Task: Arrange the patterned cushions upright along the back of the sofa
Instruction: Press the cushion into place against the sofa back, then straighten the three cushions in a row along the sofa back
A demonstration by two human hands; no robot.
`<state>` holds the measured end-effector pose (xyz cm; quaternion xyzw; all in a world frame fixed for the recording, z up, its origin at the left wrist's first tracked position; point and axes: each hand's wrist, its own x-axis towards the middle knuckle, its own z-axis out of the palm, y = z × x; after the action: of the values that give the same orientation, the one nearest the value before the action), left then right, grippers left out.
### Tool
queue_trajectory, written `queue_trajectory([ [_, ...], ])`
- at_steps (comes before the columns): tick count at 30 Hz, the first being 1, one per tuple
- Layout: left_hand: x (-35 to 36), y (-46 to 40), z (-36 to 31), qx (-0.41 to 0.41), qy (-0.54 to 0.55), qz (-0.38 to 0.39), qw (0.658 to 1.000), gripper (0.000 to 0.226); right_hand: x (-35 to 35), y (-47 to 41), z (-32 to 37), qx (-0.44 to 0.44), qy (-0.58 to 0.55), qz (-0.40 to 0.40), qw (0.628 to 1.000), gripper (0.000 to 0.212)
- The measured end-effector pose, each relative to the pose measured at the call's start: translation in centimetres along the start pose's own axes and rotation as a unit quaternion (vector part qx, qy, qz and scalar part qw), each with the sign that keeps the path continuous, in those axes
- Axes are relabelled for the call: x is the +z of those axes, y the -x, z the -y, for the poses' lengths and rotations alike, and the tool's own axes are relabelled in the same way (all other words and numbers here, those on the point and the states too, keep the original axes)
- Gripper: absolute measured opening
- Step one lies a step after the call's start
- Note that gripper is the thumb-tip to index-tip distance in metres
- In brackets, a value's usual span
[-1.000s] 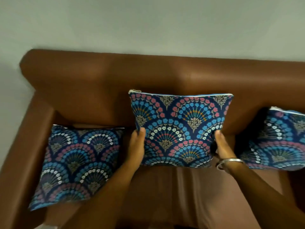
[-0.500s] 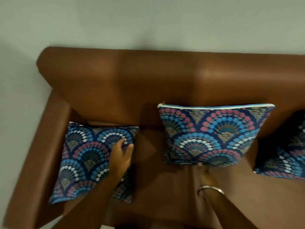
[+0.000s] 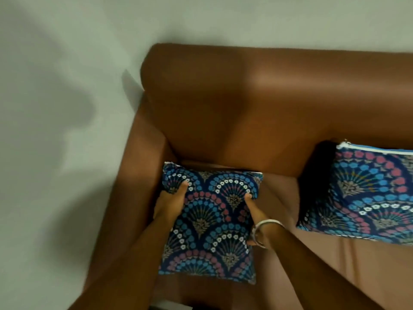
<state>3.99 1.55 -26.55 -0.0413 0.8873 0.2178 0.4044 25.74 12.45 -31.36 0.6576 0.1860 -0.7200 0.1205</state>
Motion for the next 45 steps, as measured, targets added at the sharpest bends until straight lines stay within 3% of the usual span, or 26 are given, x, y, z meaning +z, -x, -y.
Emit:
queue_trajectory([
  [3, -1.2, 2.5, -0.1, 0.084, 0.036, -0.004, 0.996, 0.106, 0.6, 3.6, -1.1, -0.14, -0.012, 0.018, 0.99, 0.133],
  [6, -3.3, 5.7, -0.6, 0.234, 0.137, -0.052, 0.961, 0.065, 0.4, 7.3, -1.2, -0.305, -0.044, -0.043, 0.95, 0.105],
  [10, -5.3, 3.9, -2.5, 0.306, 0.191, -0.081, 0.929, 0.063, 0.3, 8.4, 3.3, -0.436, -0.023, -0.084, 0.896, 0.073],
  [14, -5.9, 1.9, -7.3, 0.277, 0.186, -0.081, 0.939, 0.083, 1.1, 7.1, 6.5, -0.42, 0.02, -0.073, 0.905, 0.065],
  [16, -6.1, 0.4, -9.0, 0.279, 0.18, -0.101, 0.938, 0.06, 0.5, 6.3, 6.1, -0.399, 0.039, -0.06, 0.914, 0.066],
  [18, -5.7, -1.2, -9.9, 0.27, 0.214, -0.07, 0.936, 0.049, -0.3, 5.6, 5.0, -0.391, 0.049, -0.058, 0.917, 0.087],
  [20, -5.1, -2.8, -9.8, 0.266, 0.229, -0.044, 0.935, 0.048, -1.0, 4.5, 4.1, -0.381, 0.06, -0.066, 0.92, 0.096],
  [22, -5.0, -3.6, -9.9, 0.262, 0.235, -0.035, 0.935, 0.047, -0.4, 3.6, 3.8, -0.376, 0.074, -0.06, 0.922, 0.086],
  [26, -5.7, -3.3, -10.9, 0.302, 0.21, -0.112, 0.923, 0.039, 3.2, 1.7, 4.8, -0.345, 0.049, -0.038, 0.937, 0.081],
  [29, -5.8, -3.4, -10.2, 0.321, 0.197, -0.13, 0.917, 0.041, 4.3, 1.2, 5.1, -0.334, 0.014, -0.03, 0.942, 0.1],
  [31, -6.0, -3.4, -9.6, 0.306, 0.213, -0.102, 0.922, 0.041, 3.1, 1.5, 4.9, -0.349, -0.004, -0.032, 0.937, 0.106],
  [33, -6.0, -2.6, -9.4, 0.297, 0.23, -0.087, 0.923, 0.042, 1.4, 3.8, 4.8, -0.364, 0.02, -0.037, 0.93, 0.097],
  [35, -5.8, -1.1, -9.0, 0.277, 0.23, -0.102, 0.927, 0.047, -1.1, 5.5, 4.1, -0.392, 0.046, -0.044, 0.918, 0.06],
  [36, -5.5, 0.0, -8.3, 0.264, 0.238, -0.108, 0.928, 0.049, -2.7, 6.2, 3.4, -0.396, 0.054, -0.065, 0.914, 0.052],
  [40, -1.2, 4.9, -2.1, 0.204, 0.218, -0.129, 0.946, 0.064, -11.3, 10.3, -1.5, -0.386, 0.1, -0.133, 0.907, 0.059],
  [43, 5.7, 7.1, 2.9, 0.11, 0.096, -0.035, 0.989, 0.083, -18.7, 13.4, -5.4, -0.361, 0.092, -0.18, 0.91, 0.061],
  [45, 12.4, 12.9, 2.8, 0.064, 0.054, 0.109, 0.991, 0.06, -26.5, 15.1, -7.1, -0.34, 0.056, -0.225, 0.911, 0.051],
])
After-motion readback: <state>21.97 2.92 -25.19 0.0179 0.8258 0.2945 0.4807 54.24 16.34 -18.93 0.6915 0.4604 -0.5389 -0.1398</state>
